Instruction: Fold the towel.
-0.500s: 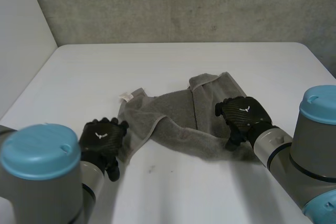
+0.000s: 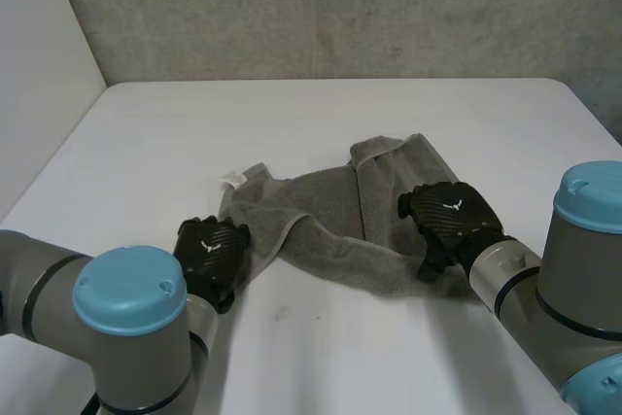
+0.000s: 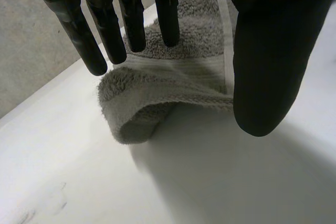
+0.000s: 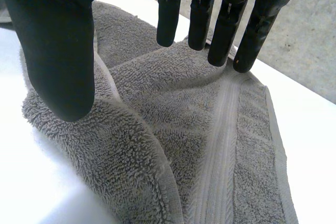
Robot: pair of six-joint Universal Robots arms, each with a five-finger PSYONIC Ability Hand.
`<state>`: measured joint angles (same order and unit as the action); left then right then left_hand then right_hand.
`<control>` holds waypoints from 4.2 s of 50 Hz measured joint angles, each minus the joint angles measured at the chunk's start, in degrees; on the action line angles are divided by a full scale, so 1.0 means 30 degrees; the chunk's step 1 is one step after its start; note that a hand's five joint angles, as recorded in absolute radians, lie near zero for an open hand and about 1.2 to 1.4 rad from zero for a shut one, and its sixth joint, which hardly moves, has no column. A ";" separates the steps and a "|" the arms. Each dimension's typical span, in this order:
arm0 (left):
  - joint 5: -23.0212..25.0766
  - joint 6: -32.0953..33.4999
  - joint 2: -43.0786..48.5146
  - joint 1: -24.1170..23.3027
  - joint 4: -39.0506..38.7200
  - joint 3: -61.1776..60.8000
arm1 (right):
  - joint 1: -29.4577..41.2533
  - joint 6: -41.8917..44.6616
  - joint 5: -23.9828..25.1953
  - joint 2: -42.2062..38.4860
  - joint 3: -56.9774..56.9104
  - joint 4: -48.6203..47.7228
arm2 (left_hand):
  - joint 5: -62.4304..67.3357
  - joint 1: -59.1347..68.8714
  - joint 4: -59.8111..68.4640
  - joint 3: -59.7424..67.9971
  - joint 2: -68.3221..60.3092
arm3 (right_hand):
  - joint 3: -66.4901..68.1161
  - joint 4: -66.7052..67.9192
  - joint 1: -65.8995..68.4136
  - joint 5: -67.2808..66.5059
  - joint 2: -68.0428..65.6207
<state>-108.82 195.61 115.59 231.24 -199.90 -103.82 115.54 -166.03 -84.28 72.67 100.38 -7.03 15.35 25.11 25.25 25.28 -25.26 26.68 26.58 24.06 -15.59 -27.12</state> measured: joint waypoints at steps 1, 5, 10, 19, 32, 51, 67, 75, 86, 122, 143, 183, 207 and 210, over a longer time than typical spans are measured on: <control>-0.0003 0.0105 0.0077 0.0019 -0.0030 0.0029 | -0.0003 0.0001 -0.0001 -0.0004 0.0000 0.0000 | 0.0000 0.0000 0.0000 0.0000 0.0000 | 0.0009 0.0000 0.0000 0.0000 0.0000; -0.0015 0.0429 0.0348 0.0112 -0.0088 0.0138 | -0.0012 0.0001 -0.0001 -0.0015 -0.0002 -0.0010 | 0.0000 0.0000 0.0002 0.0000 -0.0002 | 0.0000 0.0000 0.0000 0.0000 -0.0002; -0.0008 0.0530 0.0534 0.0221 -0.0080 0.0212 | -0.0016 0.0012 0.0003 -0.0024 -0.0003 -0.0023 | 0.0122 0.0151 0.0163 0.0131 -0.0130 | 0.0000 0.0000 0.0000 0.0000 0.0000; 0.0394 0.0487 0.1411 0.0620 -0.0355 0.0790 | 0.0001 0.0065 0.0012 -0.0047 -0.0017 -0.0030 | 0.4956 0.5432 0.5057 0.5052 -0.5402 | 0.0000 0.0000 0.0000 -0.0002 0.0000; 0.1643 0.0581 0.0628 0.1962 -0.1817 0.1624 | -0.1397 0.0257 -0.0028 0.0030 -0.0474 -0.0012 | 1.4341 1.3904 1.4652 1.4563 -1.4653 | 0.0002 0.0000 0.0000 -0.0002 -0.0002; 0.2607 0.0076 -0.6209 0.4086 -0.0883 0.0407 | -0.5824 -0.0127 0.2871 -0.0162 -0.3507 0.6223 | 1.4487 1.4075 1.4840 1.4695 -1.4792 | -0.2448 -0.2614 -0.2222 0.2342 0.2300; 0.4084 -0.2554 -0.8141 0.5391 0.0901 -0.0616 | -0.6517 -0.0875 0.5575 -0.0313 -0.0587 0.6876 | 1.4487 1.4075 1.4841 1.4716 -1.4800 | -0.2371 -0.2428 -0.2135 0.1895 0.2248; 0.4569 -0.3654 -0.8091 0.6110 0.1923 -0.0154 | -0.6321 -0.0672 0.4724 -0.0083 0.1977 0.3125 | 1.4487 1.4075 1.4841 1.4716 -1.4800 | -0.0352 -0.0317 -0.0725 0.0229 0.0731; 0.5342 -0.4762 -0.8087 0.6871 0.2222 0.0049 | -0.6270 -0.0157 0.2510 -0.0796 0.2407 0.0332 | 1.4487 1.4075 1.4841 1.4716 -1.4801 | 1.1815 1.1916 0.9847 -1.1621 -1.1969; 0.7300 -0.7921 -0.9848 0.9647 0.6612 0.2841 | -0.7317 0.4205 0.5121 0.5874 -0.7140 1.0302 | 1.4591 1.4084 1.4844 1.4788 -1.4821 | 1.3674 1.3858 1.0511 -1.3497 -1.3422; 0.7789 -0.7921 0.1466 0.9413 0.6231 1.3022 | -0.4909 0.5259 0.0339 -0.5281 -1.5671 0.6464 | 1.4591 1.4241 1.4846 1.4789 -1.4830 | 1.3674 1.3858 1.0511 -1.3507 -1.3422; 0.9694 -1.3192 0.0531 1.0809 -0.0354 0.3860 | -0.3601 0.4063 0.2954 -0.1985 -0.0928 -0.1425 | 1.4675 1.4257 1.4847 1.4789 -1.4830 | 1.3781 1.3945 1.0511 -1.3634 -1.3424; 0.9611 -1.2285 -0.1003 1.1609 -0.0248 0.2897 | -0.6725 -0.2452 0.2943 -0.2283 -0.0153 -0.0232 | 1.4675 1.4258 1.4849 1.4789 -1.4832 | 0.1447 0.1581 0.1270 -0.1878 -0.1491; 0.9613 -1.2290 -0.0988 1.1609 -0.0250 0.2869 | -0.6931 -0.2651 0.2982 -0.2286 0.0028 -0.0051 | 1.4675 1.4260 1.4849 1.4789 -1.4832 | 0.1260 0.1321 0.1143 -0.1596 -0.1241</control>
<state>-79.98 158.74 112.62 266.07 -200.65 -95.21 94.74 -173.98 -75.34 65.82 100.46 -7.19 59.37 67.89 69.80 69.65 -69.76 30.47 30.55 27.48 -20.38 -30.85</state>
